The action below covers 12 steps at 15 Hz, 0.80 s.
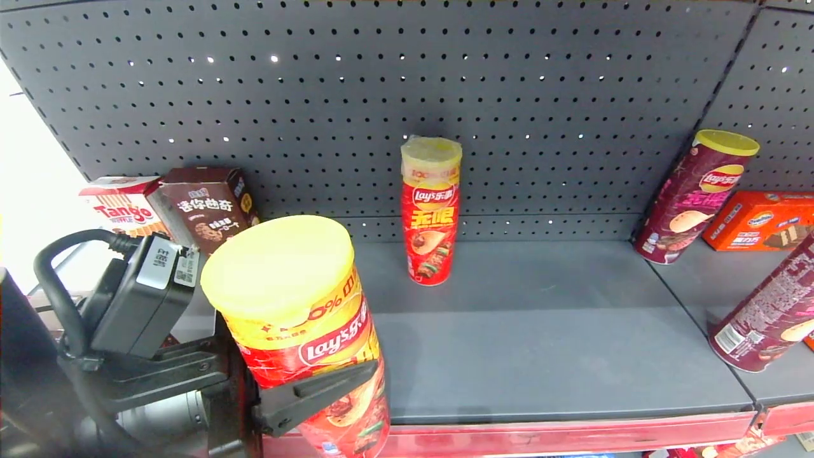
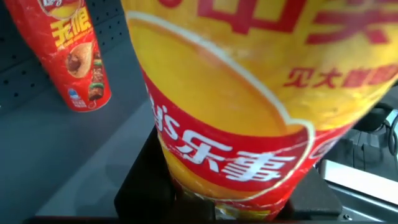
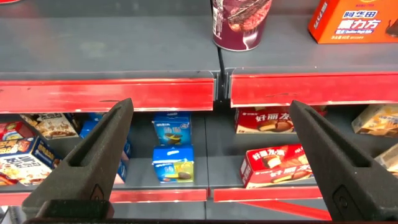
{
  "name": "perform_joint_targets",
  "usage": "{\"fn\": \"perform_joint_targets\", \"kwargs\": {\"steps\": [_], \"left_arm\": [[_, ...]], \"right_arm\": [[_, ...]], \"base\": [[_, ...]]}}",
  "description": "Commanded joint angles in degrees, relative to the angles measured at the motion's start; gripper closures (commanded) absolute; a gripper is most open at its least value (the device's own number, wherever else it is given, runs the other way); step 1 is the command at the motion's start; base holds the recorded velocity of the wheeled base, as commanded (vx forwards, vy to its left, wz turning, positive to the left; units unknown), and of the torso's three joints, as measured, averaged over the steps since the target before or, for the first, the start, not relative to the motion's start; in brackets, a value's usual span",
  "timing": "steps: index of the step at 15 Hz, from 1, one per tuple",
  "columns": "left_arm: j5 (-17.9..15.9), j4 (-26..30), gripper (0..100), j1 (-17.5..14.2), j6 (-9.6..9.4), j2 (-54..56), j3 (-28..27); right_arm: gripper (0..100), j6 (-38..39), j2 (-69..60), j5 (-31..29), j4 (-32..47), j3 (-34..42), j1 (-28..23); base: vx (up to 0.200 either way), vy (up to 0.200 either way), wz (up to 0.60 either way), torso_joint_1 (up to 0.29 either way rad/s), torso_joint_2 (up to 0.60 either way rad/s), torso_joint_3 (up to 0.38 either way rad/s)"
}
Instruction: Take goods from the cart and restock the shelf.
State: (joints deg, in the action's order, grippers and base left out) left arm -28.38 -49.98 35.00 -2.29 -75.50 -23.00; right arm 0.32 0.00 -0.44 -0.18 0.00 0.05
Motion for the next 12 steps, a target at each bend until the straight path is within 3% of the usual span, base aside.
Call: {"fn": "perform_joint_targets", "kwargs": {"steps": [1, 12], "left_arm": [[0.0, 0.0, 100, 0.0, 0.01, 0.1, 0.7], [-0.1, 0.0, 100, -0.1, 0.01, 1.3, 1.5]], "right_arm": [[0, -0.1, 0.0, 0.0, 0.0, 0.0, 0.0], [0, 0.0, 0.0, 0.0, -0.1, 0.0, 0.0]], "base": [[0.000, 0.000, 0.00, 0.000, 0.00, 0.000], [0.000, 0.000, 0.05, 0.000, 0.00, 0.000]]}}
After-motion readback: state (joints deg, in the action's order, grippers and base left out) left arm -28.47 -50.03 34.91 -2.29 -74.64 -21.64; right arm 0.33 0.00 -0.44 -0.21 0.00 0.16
